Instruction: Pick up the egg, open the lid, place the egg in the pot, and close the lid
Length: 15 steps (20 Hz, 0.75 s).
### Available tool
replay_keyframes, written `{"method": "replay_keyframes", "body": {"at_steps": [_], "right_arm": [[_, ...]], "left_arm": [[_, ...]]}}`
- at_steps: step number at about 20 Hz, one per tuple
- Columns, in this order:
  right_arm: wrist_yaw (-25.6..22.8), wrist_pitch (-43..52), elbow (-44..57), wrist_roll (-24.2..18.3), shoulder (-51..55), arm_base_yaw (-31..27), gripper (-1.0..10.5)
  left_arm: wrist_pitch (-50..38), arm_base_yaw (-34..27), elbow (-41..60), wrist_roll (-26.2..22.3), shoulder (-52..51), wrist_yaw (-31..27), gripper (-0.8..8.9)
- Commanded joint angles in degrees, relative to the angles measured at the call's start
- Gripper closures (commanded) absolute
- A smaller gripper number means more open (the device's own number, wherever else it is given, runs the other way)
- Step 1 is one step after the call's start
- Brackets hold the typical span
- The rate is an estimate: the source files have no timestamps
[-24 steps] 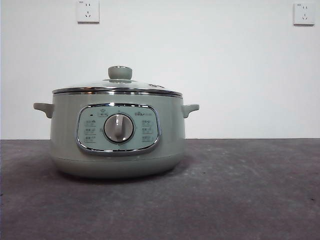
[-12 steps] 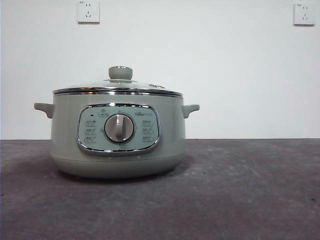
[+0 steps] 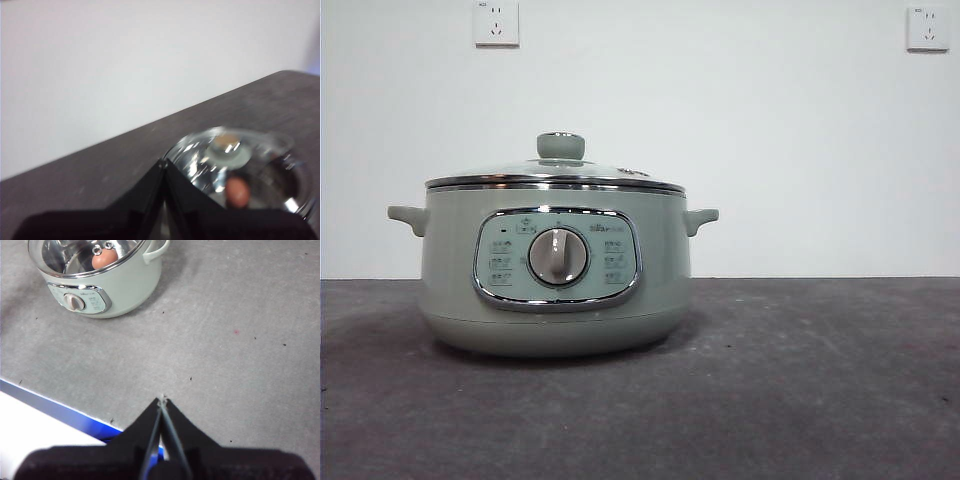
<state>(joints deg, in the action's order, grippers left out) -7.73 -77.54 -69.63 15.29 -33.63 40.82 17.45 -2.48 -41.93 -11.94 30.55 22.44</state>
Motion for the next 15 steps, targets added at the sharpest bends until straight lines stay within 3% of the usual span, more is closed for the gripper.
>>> {"method": "replay_keyframes", "body": {"at_steps": [1, 7, 15], "right_arm": [[-0.24, -0.96, 0.46, 0.61, 0.04, 0.04, 9.5], [-0.24, -0.94, 0.46, 0.61, 0.04, 0.07, 9.5], [-0.24, -0.96, 0.46, 0.61, 0.04, 0.04, 9.5]], "left_arm": [[-3.34, -0.33, 10.14, 0.48, -5.68, -2.67, 8.17], [-9.92, -0.33, 31.19, 7.93, -19.06, -11.96, 8.17], [-7.82, -0.33, 41.48, 13.46, -29.16, -12.24, 8.17]]}}
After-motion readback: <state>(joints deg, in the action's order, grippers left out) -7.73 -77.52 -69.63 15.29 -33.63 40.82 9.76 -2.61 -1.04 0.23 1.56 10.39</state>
